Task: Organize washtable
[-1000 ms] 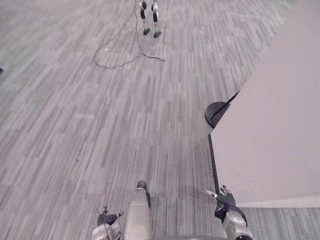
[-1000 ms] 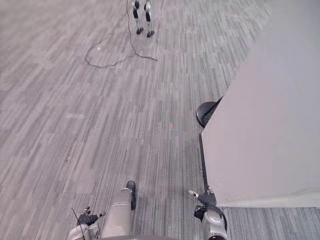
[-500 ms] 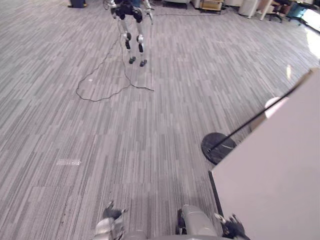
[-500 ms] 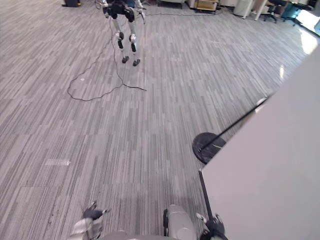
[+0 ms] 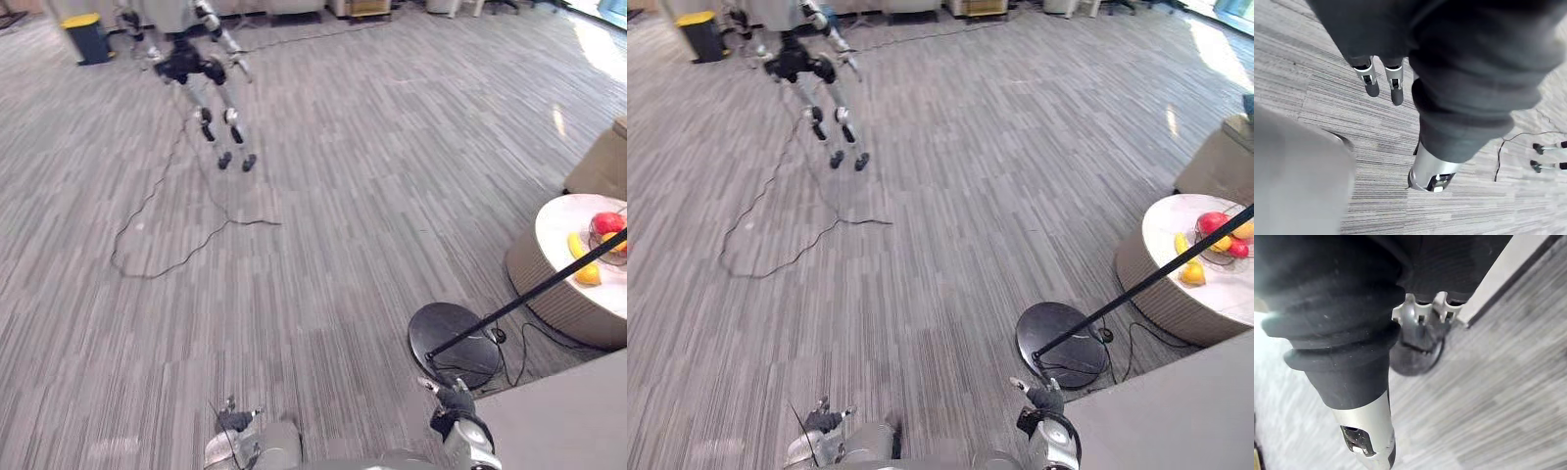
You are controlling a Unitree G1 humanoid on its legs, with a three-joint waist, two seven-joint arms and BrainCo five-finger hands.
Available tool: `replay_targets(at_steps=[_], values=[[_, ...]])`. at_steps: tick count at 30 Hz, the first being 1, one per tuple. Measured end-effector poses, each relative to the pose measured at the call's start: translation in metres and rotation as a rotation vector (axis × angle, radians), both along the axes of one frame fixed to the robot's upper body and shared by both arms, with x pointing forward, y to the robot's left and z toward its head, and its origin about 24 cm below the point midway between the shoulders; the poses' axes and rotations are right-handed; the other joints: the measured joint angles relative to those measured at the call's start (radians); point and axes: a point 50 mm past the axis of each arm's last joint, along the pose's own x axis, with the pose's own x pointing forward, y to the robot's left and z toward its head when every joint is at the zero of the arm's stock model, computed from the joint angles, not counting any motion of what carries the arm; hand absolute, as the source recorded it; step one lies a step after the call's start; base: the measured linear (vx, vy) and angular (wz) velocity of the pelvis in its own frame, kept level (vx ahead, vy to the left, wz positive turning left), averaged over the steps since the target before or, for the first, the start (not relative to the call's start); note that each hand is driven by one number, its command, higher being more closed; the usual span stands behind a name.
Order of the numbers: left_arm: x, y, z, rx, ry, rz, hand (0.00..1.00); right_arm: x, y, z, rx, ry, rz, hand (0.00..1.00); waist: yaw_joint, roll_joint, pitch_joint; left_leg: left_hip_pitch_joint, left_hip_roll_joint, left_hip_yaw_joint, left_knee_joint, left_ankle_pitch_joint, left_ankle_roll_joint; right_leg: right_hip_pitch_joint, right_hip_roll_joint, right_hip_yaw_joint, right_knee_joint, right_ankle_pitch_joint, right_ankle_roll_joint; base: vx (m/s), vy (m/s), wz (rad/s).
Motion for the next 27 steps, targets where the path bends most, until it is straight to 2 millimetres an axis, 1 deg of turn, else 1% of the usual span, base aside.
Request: replay_targets(at_steps=[1, 2, 3, 4, 5, 6, 7, 8, 9, 11, 12, 13, 14, 15, 18, 20, 22, 25, 27], values=[[0.003, 0.004, 0.001, 0.014, -0.003, -0.014, 0.0, -0.005, 0.004, -0.003, 0.013, 0.021, 0.0, 0.0, 0.0, -0.021, -0.009, 0.005, -0.011, 0.014, 0.01, -0.007, 0.012, -0.003, -0.02, 0.02, 0.01, 0.001, 0.002, 0.4, 0.334, -0.67], [0.003, 0.011, 0.002, 0.039, 0.0, -0.042, 0.0, -0.015, 0.008, -0.009, 0.031, 0.055, -0.004, 0.0, -0.008, -0.049, -0.021, 0.035, -0.019, 0.051, -0.02, -0.019, 0.031, -0.014, -0.034, 0.06, 0.035, 0.017, 0.009, 0.4, 0.306, -0.54], [0.004, 0.017, 0.003, 0.063, 0.004, -0.071, 0.0, -0.026, 0.012, -0.013, 0.046, 0.089, -0.013, 0.0, -0.008, -0.068, -0.033, 0.066, -0.022, 0.072, -0.061, -0.02, 0.033, -0.033, -0.035, 0.096, 0.059, 0.046, 0.006, 0.3, 0.206, -0.55], [0.003, 0.018, 0.003, 0.067, 0.011, -0.075, 0.0, -0.032, 0.013, -0.016, 0.052, 0.107, -0.019, 0.0, -0.01, -0.061, -0.031, 0.083, -0.017, 0.08, -0.085, -0.018, 0.036, -0.04, -0.032, 0.111, 0.064, 0.059, 0.001, 0.31, 0.203, -0.59], [0.004, 0.017, 0.001, 0.064, 0.022, -0.088, 0.0, -0.044, 0.013, -0.019, 0.056, 0.141, -0.03, 0.0, -0.011, -0.062, -0.033, 0.117, -0.003, 0.099, -0.132, -0.015, 0.041, -0.037, -0.026, 0.128, 0.012, 0.039, -0.008, 0.16, 0.087, -0.51], [0.005, 0.015, 0.001, 0.065, 0.027, -0.103, 0.0, -0.051, 0.013, -0.022, 0.059, 0.162, -0.033, 0.0, -0.011, -0.063, -0.033, 0.132, 0.002, 0.121, -0.153, -0.014, 0.041, -0.042, -0.023, 0.131, -0.055, 0.037, -0.003, 0.16, 0.067, -0.63], [0.007, 0.013, 0.001, 0.073, 0.025, -0.142, 0.0, -0.061, 0.014, -0.025, 0.064, 0.196, -0.037, 0.0, -0.013, -0.079, -0.041, 0.136, -0.014, 0.148, -0.17, -0.014, 0.041, -0.058, -0.028, 0.146, -0.134, 0.106, 0.004, 0.11, 0.02, -0.51], [0.011, 0.01, 0.002, 0.074, 0.02, -0.172, 0.0, -0.067, 0.011, -0.026, 0.064, 0.213, -0.058, 0.0, -0.021, -0.083, -0.051, 0.148, -0.025, 0.162, -0.2, -0.01, 0.046, -0.069, -0.035, 0.142, -0.132, 0.097, 0.004, 0.14, 0.003, -0.44], [0.013, 0.005, 0.002, 0.066, 0.015, -0.19, 0.0, -0.068, 0.006, -0.025, 0.053, 0.216, -0.066, 0.0, -0.03, -0.068, -0.05, 0.157, -0.023, 0.174, -0.222, -0.001, 0.047, -0.079, -0.032, 0.152, -0.126, 0.097, 0.004, 0.1, -0.012, -0.27], [0.014, -0.002, 0.001, 0.052, 0.011, -0.203, 0.0, -0.069, 0.0, -0.025, 0.037, 0.223, -0.062, 0.0, -0.041, -0.046, -0.047, 0.176, -0.018, 0.191, -0.258, 0.011, 0.046, -0.088, -0.027, 0.158, -0.121, 0.097, 0.004, 0.05, -0.031, -0.29], [0.013, -0.005, 0.001, 0.047, 0.014, -0.213, 0.0, -0.073, -0.002, -0.026, 0.035, 0.245, -0.056, 0.0, -0.045, -0.038, -0.048, 0.189, -0.012, 0.2, -0.276, 0.013, 0.043, -0.088, -0.02, 0.163, -0.122, 0.097, 0.004, 0.03, -0.051, -0.26], [0.011, -0.007, -0.001, 0.045, 0.024, -0.225, 0.0, -0.078, -0.003, -0.027, 0.033, 0.269, -0.047, 0.0, -0.045, -0.035, -0.049, 0.204, -0.007, 0.2, -0.294, 0.018, 0.035, -0.082, -0.014, 0.163, -0.122, 0.097, 0.004, 0.03, -0.075, -0.14], [0.01, -0.007, -0.001, 0.044, 0.03, -0.228, 0.0, -0.081, -0.004, -0.028, 0.031, 0.281, -0.041, 0.0, -0.046, -0.035, -0.049, 0.211, -0.003, 0.199, -0.3, 0.019, 0.033, -0.077, -0.011, 0.161, -0.122, 0.097, 0.004, 0.03, -0.079, 0.03], [0.009, -0.006, -0.002, 0.05, 0.035, -0.234, 0.0, -0.086, -0.003, -0.029, 0.027, 0.301, -0.027, 0.0, -0.044, -0.039, -0.048, 0.232, 0.006, 0.196, -0.324, 0.025, 0.024, -0.066, -0.008, 0.144, -0.122, 0.097, 0.004, 0.03, -0.08, 0.09], [0.007, -0.004, -0.002, 0.066, 0.049, -0.256, 0.0, -0.086, -0.001, -0.029, 0.008, 0.315, 0.04, 0.0, -0.042, -0.05, -0.049, 0.261, 0.005, 0.181, -0.381, 0.057, 0.023, -0.054, -0.01, 0.112, -0.137, 0.097, 0.004, 0.0, -0.082, 0.17], [0.007, -0.002, -0.002, 0.073, 0.051, -0.262, 0.0, -0.085, -0.001, -0.029, -0.001, 0.318, 0.087, 0.0, -0.035, -0.057, -0.049, 0.263, 0.002, 0.171, -0.387, 0.063, 0.02, -0.051, -0.014, 0.1, -0.142, 0.097, 0.004, -0.03, -0.043, 0.17], [0.003, 0.001, -0.003, 0.086, 0.072, -0.276, 0.0, -0.086, 0.002, -0.03, -0.006, 0.333, 0.14, 0.0, -0.034, -0.066, -0.048, 0.268, -0.01, 0.164, -0.389, 0.071, 0.026, -0.031, -0.026, 0.081, -0.158, 0.097, 0.004, -0.04, -0.023, 0.16], [-0.005, 0.005, -0.006, 0.09, 0.107, -0.273, 0.0, -0.085, 0.003, -0.03, -0.008, 0.335, 0.154, 0.0, -0.033, -0.071, -0.049, 0.272, -0.024, 0.159, -0.395, 0.077, 0.033, -0.015, -0.039, 0.058, -0.182, 0.097, 0.004, -0.07, -0.017, 0.06], [-0.005, 0.006, -0.006, 0.091, 0.107, -0.273, 0.0, -0.084, 0.004, -0.03, -0.013, 0.337, 0.193, 0.0, -0.033, -0.075, -0.046, 0.274, -0.038, 0.151, -0.396, 0.085, 0.036, -0.002, -0.056, 0.042, -0.201, 0.095, 0.003, -0.1, 0.001, 0.04]])
